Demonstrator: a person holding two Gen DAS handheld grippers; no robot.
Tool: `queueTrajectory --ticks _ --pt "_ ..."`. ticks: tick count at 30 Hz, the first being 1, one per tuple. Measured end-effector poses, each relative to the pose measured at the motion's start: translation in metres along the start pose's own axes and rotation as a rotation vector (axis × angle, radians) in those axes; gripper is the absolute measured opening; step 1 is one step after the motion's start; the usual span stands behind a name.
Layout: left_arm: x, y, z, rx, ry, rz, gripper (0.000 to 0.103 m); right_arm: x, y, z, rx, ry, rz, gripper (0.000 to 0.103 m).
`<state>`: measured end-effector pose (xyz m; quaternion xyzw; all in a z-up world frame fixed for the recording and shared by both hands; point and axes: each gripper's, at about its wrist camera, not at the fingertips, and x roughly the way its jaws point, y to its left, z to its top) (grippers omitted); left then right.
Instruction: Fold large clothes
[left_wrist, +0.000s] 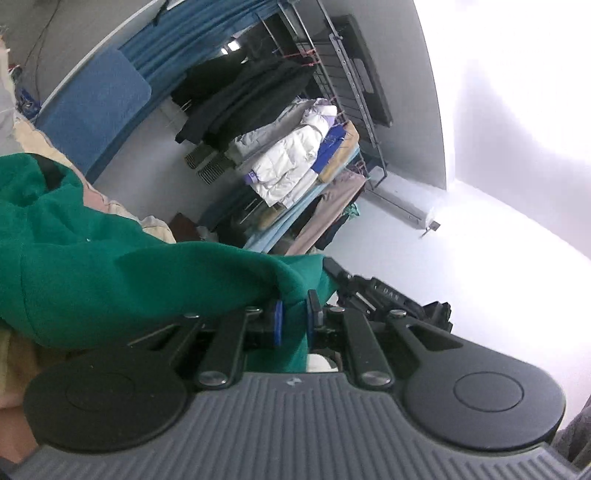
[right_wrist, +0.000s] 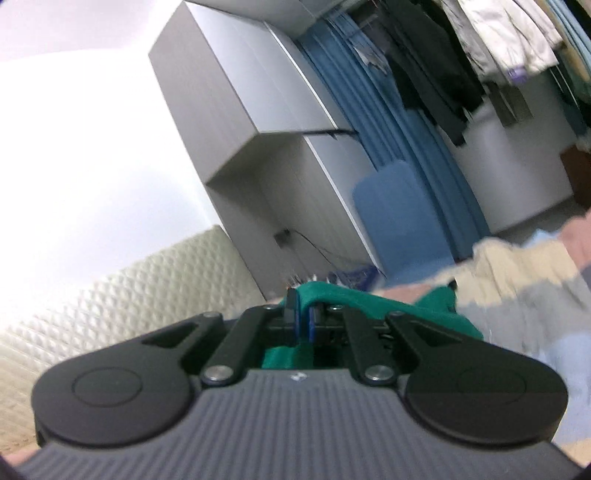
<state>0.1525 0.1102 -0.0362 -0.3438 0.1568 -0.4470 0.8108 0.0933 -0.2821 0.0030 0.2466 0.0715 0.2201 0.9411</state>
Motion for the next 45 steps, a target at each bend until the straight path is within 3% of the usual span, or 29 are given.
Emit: queueTrajectory --ticks 2,4,8,10,13,14,17,19,22,29,33,38,41,45 --pt "0.003 0.012 -0.001 -0.026 -0.013 0.061 0.014 0.013 0.001 0.006 -0.011 0.024 -0.017 0.008" --pt "0.008 0.032 -0.001 -0.084 -0.027 0.138 0.014 0.039 -0.002 0.003 -0.018 0.105 -0.065 0.009" --pt "0.03 0.084 0.002 -0.2 0.0 0.351 0.014 0.096 -0.029 -0.028 0.019 0.276 -0.146 0.009" --pt "0.037 0.108 0.001 -0.262 0.018 0.42 0.014 0.115 -0.04 -0.045 0.019 0.337 -0.179 0.01" --pt "0.045 0.134 0.0 -0.287 0.042 0.497 0.014 0.129 -0.05 -0.066 0.018 0.399 -0.201 0.022" --pt "0.047 0.142 -0.001 -0.308 0.044 0.502 0.014 0.129 -0.053 -0.069 0.034 0.408 -0.2 0.025" --pt "0.05 0.149 0.0 -0.319 0.049 0.491 0.014 0.115 -0.051 -0.073 0.11 0.403 -0.151 0.063" --pt "0.049 0.151 0.001 -0.307 0.052 0.496 0.014 0.104 -0.044 -0.073 0.17 0.387 -0.123 0.078" --pt "0.053 0.141 -0.001 -0.299 0.054 0.499 0.014 0.087 -0.03 -0.074 0.178 0.411 -0.1 0.08" --pt "0.04 0.121 -0.004 -0.312 0.04 0.488 0.014 0.085 -0.031 -0.102 0.195 0.527 -0.285 0.082" --pt "0.037 0.118 -0.005 -0.321 0.036 0.459 0.014 0.092 -0.058 -0.111 0.307 0.531 -0.365 0.085" --pt "0.035 0.116 -0.005 -0.326 0.03 0.442 0.014 0.097 -0.08 -0.117 0.45 0.454 -0.285 0.096" --pt "0.031 0.118 -0.005 -0.35 0.022 0.427 0.014 0.095 -0.092 -0.116 0.612 0.398 -0.159 0.096" --pt "0.025 0.114 -0.005 -0.372 0.006 0.363 0.014 0.081 -0.075 -0.099 0.62 0.317 0.025 0.096"
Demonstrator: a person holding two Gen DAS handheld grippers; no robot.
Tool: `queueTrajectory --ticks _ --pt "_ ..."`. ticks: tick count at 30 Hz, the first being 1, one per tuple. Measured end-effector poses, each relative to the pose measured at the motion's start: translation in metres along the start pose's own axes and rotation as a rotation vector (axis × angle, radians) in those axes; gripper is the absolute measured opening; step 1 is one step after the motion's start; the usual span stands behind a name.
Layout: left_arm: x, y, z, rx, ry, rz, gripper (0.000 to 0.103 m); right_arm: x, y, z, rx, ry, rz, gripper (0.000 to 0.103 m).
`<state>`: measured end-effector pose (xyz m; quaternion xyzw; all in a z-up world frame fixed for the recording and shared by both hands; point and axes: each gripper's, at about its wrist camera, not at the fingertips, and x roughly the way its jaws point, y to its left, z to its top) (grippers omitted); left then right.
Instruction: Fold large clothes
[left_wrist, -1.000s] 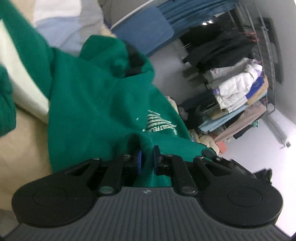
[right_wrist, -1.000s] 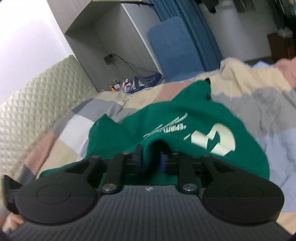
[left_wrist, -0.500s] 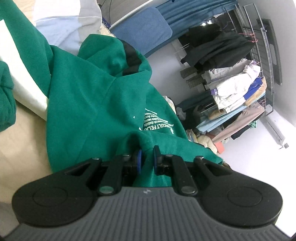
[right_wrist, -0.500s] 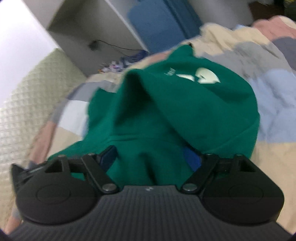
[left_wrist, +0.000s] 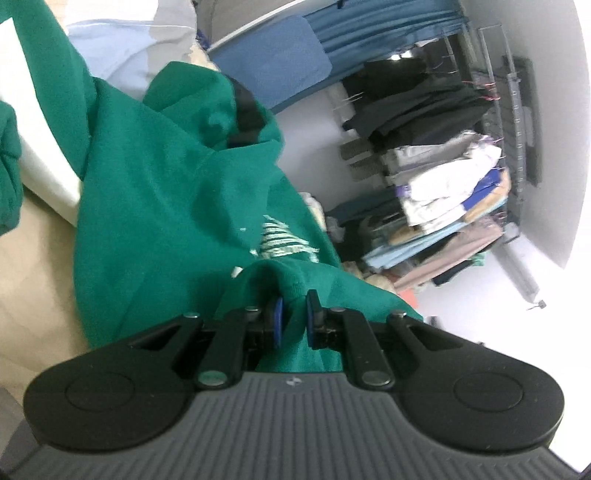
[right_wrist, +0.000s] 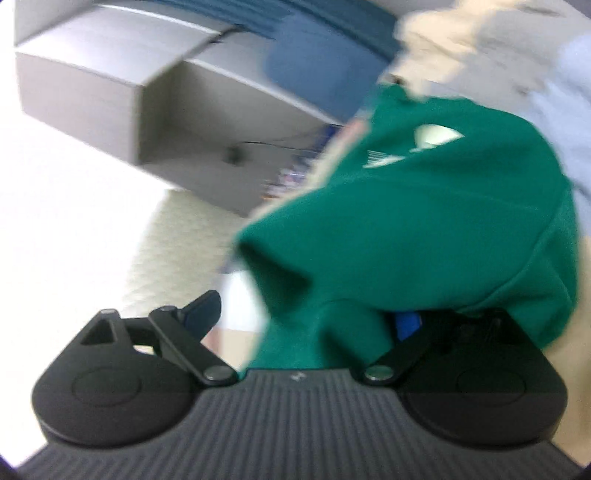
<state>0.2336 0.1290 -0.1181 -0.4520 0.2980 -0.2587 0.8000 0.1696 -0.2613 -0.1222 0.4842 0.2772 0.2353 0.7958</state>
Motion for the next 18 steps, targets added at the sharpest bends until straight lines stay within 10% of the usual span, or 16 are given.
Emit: queueTrajectory --ticks 2,5,13,18 --pt "-0.004 -0.002 0.0 -0.007 0.013 -0.047 0.017 -0.008 0.016 -0.003 -0.042 0.004 0.114 0.096" --pt "-0.006 -0.006 -0.003 -0.008 0.026 -0.071 0.069 -0.01 0.031 -0.003 -0.091 0.02 0.208 0.096" --pt "0.012 0.007 -0.006 -0.082 0.057 -0.038 0.072 0.011 0.023 -0.006 -0.098 0.053 0.01 0.093" --pt "0.035 0.02 -0.001 -0.116 0.085 0.009 0.07 0.03 0.003 -0.008 -0.134 0.084 -0.149 0.069"
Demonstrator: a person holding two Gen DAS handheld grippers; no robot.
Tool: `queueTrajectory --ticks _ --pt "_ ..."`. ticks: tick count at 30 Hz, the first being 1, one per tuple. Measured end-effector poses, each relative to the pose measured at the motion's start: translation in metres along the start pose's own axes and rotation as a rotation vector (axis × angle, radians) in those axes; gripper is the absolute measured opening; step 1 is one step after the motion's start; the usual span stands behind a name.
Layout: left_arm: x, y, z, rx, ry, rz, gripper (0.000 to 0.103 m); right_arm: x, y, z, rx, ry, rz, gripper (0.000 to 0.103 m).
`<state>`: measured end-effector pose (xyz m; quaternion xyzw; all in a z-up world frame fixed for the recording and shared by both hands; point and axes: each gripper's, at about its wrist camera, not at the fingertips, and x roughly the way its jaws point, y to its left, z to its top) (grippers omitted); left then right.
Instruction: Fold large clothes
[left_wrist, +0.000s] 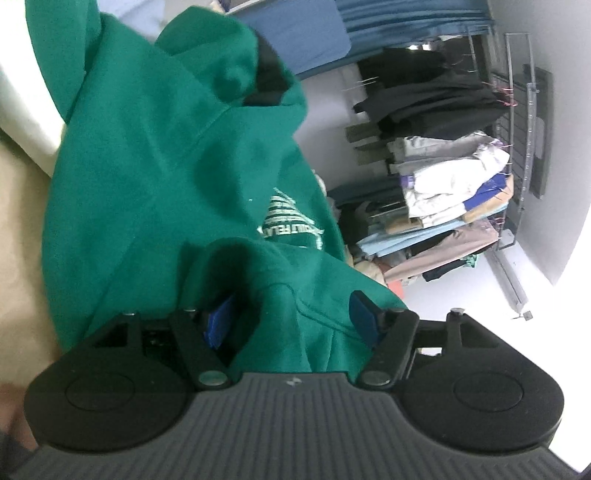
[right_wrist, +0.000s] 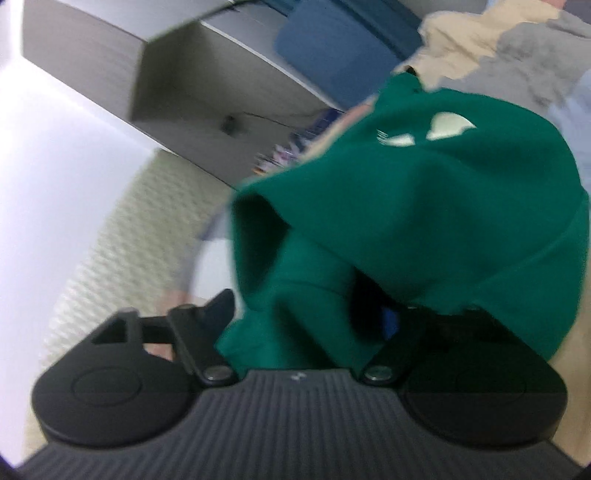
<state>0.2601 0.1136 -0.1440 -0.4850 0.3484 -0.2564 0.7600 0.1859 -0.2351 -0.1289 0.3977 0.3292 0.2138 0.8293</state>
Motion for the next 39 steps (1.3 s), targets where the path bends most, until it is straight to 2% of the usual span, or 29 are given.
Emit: queueTrajectory --ticks 1,2,3,4,5,8,10,15,17,19,25,28,34,37,39 --pt "0.002 0.0 0.001 0.006 -0.005 0.006 0.066 0.004 0.0 -0.001 -0.015 0.006 -0.015 0.057" --pt "0.004 -0.001 0.002 0.006 -0.01 0.014 0.05 0.005 0.001 -0.001 -0.036 0.006 -0.032 0.043" --pt "0.004 -0.004 0.002 0.014 -0.007 0.019 0.031 0.006 0.003 -0.001 -0.062 0.002 -0.05 0.039" --pt "0.003 -0.009 0.0 0.046 -0.002 0.018 0.019 0.004 0.005 -0.002 -0.082 -0.006 -0.054 0.033" --pt "0.0 -0.015 -0.002 0.089 -0.002 -0.002 0.013 0.001 0.008 -0.002 -0.099 -0.015 -0.052 0.029" --pt "-0.023 -0.051 -0.016 0.217 -0.058 -0.107 0.012 -0.016 0.027 0.002 -0.186 -0.071 -0.037 0.025" --pt "-0.039 -0.072 -0.022 0.257 -0.094 -0.156 0.012 -0.035 0.041 0.005 -0.217 -0.105 0.019 0.022" --pt "-0.082 -0.134 -0.037 0.382 -0.172 -0.192 0.012 -0.088 0.081 0.016 -0.304 -0.152 0.127 0.019" --pt "-0.097 -0.162 -0.041 0.434 -0.205 -0.192 0.012 -0.106 0.103 0.019 -0.356 -0.172 0.144 0.019" --pt "-0.116 -0.192 -0.043 0.479 -0.242 -0.226 0.012 -0.125 0.124 0.026 -0.391 -0.202 0.172 0.019" --pt "-0.169 -0.293 -0.042 0.608 -0.314 -0.287 0.012 -0.175 0.204 0.059 -0.484 -0.296 0.268 0.019" --pt "-0.2 -0.356 -0.036 0.686 -0.33 -0.299 0.012 -0.204 0.253 0.079 -0.55 -0.336 0.301 0.019" --pt "-0.253 -0.47 -0.012 0.818 -0.387 -0.276 0.012 -0.253 0.347 0.12 -0.672 -0.403 0.351 0.019" --pt "-0.266 -0.518 0.004 0.885 -0.419 -0.252 0.013 -0.272 0.387 0.146 -0.704 -0.445 0.379 0.019" --pt "-0.265 -0.543 0.018 0.897 -0.43 -0.215 0.013 -0.272 0.41 0.164 -0.729 -0.478 0.348 0.019"
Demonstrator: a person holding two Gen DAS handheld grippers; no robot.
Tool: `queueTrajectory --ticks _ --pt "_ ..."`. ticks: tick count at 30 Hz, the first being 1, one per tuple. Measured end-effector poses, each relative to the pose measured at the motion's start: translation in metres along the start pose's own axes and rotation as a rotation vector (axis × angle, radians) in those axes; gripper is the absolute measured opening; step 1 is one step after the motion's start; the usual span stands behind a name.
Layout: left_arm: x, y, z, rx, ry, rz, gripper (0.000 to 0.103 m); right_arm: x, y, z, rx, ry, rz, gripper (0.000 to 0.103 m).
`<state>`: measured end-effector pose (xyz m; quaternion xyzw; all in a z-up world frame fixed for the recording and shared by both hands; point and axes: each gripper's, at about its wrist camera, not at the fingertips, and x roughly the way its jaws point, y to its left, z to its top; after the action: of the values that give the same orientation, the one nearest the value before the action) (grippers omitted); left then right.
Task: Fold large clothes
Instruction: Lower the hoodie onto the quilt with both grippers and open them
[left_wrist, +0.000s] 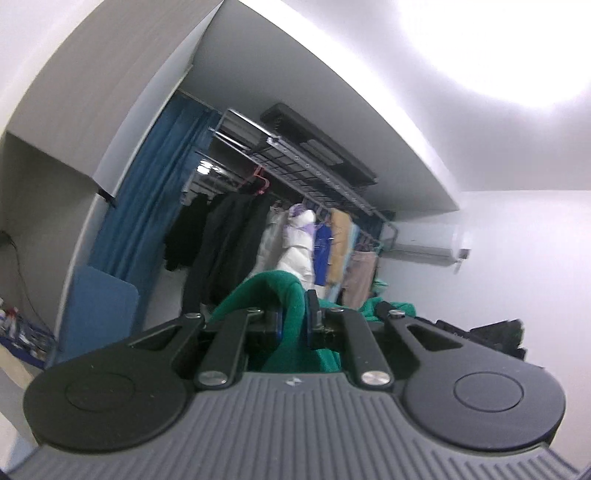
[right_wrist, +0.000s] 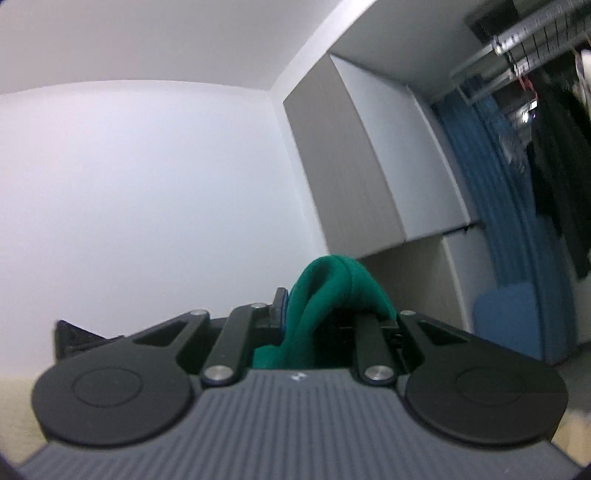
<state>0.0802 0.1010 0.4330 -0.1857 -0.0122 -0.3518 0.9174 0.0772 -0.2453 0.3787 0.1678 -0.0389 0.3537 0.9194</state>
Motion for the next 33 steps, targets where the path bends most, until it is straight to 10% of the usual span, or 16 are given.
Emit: queueTrajectory --ticks 8,24,33 --pt "0.096 0.1 -0.036 -0.096 0.102 0.187 0.013 0.093 -0.08 -0.036 0.031 0.131 -0.14 0.02" --pt "0.293 0.435 -0.335 -0.146 0.386 0.454 0.013 0.245 -0.329 -0.374 0.07 0.365 -0.341 0.02" --pt "0.33 0.54 -0.454 -0.244 0.565 0.539 0.013 0.279 -0.398 -0.502 0.133 0.551 -0.444 0.021"
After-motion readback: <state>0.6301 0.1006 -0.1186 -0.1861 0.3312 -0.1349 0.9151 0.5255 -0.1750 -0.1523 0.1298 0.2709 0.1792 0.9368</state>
